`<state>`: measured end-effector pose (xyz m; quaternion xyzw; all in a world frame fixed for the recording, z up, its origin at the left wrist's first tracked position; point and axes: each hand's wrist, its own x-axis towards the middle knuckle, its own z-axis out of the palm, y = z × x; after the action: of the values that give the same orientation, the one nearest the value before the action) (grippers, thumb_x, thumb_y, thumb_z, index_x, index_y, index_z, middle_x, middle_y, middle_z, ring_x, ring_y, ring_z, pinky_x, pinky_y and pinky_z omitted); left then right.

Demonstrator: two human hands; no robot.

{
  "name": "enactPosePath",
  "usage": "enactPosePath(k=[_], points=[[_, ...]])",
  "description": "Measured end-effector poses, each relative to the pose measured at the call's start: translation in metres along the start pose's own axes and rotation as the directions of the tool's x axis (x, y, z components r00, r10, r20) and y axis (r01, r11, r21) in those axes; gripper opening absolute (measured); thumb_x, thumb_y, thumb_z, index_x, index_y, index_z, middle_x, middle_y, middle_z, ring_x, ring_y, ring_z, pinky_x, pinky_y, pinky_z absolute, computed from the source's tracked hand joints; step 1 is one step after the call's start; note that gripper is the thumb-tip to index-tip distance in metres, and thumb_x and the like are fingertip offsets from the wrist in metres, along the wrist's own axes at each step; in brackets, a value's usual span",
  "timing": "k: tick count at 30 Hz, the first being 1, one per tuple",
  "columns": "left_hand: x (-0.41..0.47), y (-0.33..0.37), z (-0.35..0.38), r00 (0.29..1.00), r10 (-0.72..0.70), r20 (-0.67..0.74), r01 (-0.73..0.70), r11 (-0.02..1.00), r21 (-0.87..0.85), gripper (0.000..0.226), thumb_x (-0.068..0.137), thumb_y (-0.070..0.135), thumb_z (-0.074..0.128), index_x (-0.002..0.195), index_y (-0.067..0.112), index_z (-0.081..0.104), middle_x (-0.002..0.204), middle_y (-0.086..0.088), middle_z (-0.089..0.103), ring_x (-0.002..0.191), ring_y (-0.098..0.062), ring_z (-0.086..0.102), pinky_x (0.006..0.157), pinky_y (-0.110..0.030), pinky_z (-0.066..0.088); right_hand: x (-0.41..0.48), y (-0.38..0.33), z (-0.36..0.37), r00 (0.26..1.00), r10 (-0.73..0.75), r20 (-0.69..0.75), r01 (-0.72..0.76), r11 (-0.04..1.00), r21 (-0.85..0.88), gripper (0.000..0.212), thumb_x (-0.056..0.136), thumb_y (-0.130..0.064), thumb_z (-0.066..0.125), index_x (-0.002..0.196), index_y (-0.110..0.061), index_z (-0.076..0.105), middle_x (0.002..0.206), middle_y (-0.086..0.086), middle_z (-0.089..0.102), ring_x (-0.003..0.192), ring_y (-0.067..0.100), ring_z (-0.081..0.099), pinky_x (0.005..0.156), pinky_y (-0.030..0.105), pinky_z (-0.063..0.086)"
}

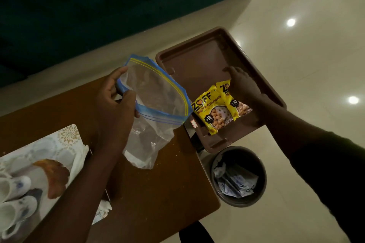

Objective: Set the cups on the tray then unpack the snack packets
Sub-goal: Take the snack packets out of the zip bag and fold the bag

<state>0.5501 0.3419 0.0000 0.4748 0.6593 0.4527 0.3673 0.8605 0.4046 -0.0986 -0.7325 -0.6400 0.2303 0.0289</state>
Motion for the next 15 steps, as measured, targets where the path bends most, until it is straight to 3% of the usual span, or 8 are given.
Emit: enactPosePath(k=[3, 6, 8, 10, 12, 15], points=[[0.005, -0.003, 0.001, 0.997, -0.067, -0.043, 0.065, 0.997, -0.046, 0.045, 0.087, -0.002, 0.049, 0.122, 0.023, 0.061, 0.099, 0.005, 0.065, 0.056, 0.000, 0.062, 0.045, -0.015, 0.050, -0.031, -0.036, 0.000, 0.980, -0.023, -0.199, 0.108, 0.896, 0.430, 0.041, 0.090, -0.018, 0.062, 0.129, -0.013, 0.053, 0.134, 0.009, 0.057, 0.122, 0.025, 0.055, 0.095, 0.037, 0.046], [0.010, -0.004, 0.004, 0.989, -0.140, -0.042, 0.133, 0.982, -0.132, 0.041, 0.089, -0.002, 0.048, 0.119, 0.024, 0.060, 0.080, 0.010, 0.061, 0.052, -0.004, 0.059, 0.045, -0.020, 0.052, -0.084, -0.088, 0.009, 0.999, -0.054, 0.009, 0.022, 0.552, 0.834, 0.057, 0.078, -0.053, 0.069, 0.129, -0.037, 0.049, 0.133, 0.005, 0.058, 0.123, 0.018, 0.056, 0.099, 0.044, 0.050], [0.013, -0.005, 0.003, 0.986, -0.160, -0.047, 0.150, 0.975, -0.165, 0.039, 0.091, -0.001, 0.048, 0.119, 0.023, 0.060, 0.079, 0.003, 0.060, 0.052, -0.007, 0.056, 0.045, -0.020, 0.051, -0.110, -0.118, 0.021, 0.971, -0.208, 0.120, -0.035, 0.371, 0.928, 0.069, 0.073, -0.053, 0.074, 0.133, -0.045, 0.042, 0.138, 0.012, 0.052, 0.128, 0.028, 0.053, 0.102, 0.050, 0.048], [0.013, -0.007, 0.000, 0.982, -0.186, -0.028, 0.178, 0.967, -0.184, 0.040, 0.091, 0.001, 0.048, 0.125, 0.019, 0.059, 0.084, -0.002, 0.061, 0.052, -0.006, 0.058, 0.046, -0.020, 0.053, -0.125, -0.139, 0.037, 0.946, -0.301, 0.118, 0.014, 0.402, 0.916, 0.085, 0.069, -0.048, 0.080, 0.140, -0.039, 0.034, 0.142, -0.002, 0.050, 0.129, 0.013, 0.051, 0.104, 0.037, 0.048], [0.014, -0.009, -0.004, 0.972, -0.234, 0.025, 0.233, 0.943, -0.239, 0.044, 0.092, 0.002, 0.048, 0.132, 0.019, 0.054, 0.080, 0.000, 0.063, 0.053, -0.007, 0.061, 0.048, -0.022, 0.053, -0.134, -0.158, 0.053, 0.977, -0.180, 0.117, -0.010, 0.505, 0.863, 0.085, 0.065, -0.046, 0.084, 0.136, -0.030, 0.040, 0.136, -0.009, 0.054, 0.124, 0.006, 0.054, 0.102, 0.034, 0.049], [0.013, -0.014, -0.014, 0.952, -0.266, 0.153, 0.304, 0.881, -0.361, 0.053, 0.096, 0.014, 0.053, 0.145, 0.027, 0.037, 0.075, 0.000, 0.065, 0.062, -0.017, 0.067, 0.060, -0.028, 0.056, -0.136, -0.171, 0.066, 0.995, 0.069, 0.074, -0.100, 0.532, 0.841, 0.042, 0.084, -0.020, 0.071, 0.122, -0.013, 0.053, 0.115, 0.008, 0.067, 0.103, 0.022, 0.067, 0.089, 0.047, 0.055]])
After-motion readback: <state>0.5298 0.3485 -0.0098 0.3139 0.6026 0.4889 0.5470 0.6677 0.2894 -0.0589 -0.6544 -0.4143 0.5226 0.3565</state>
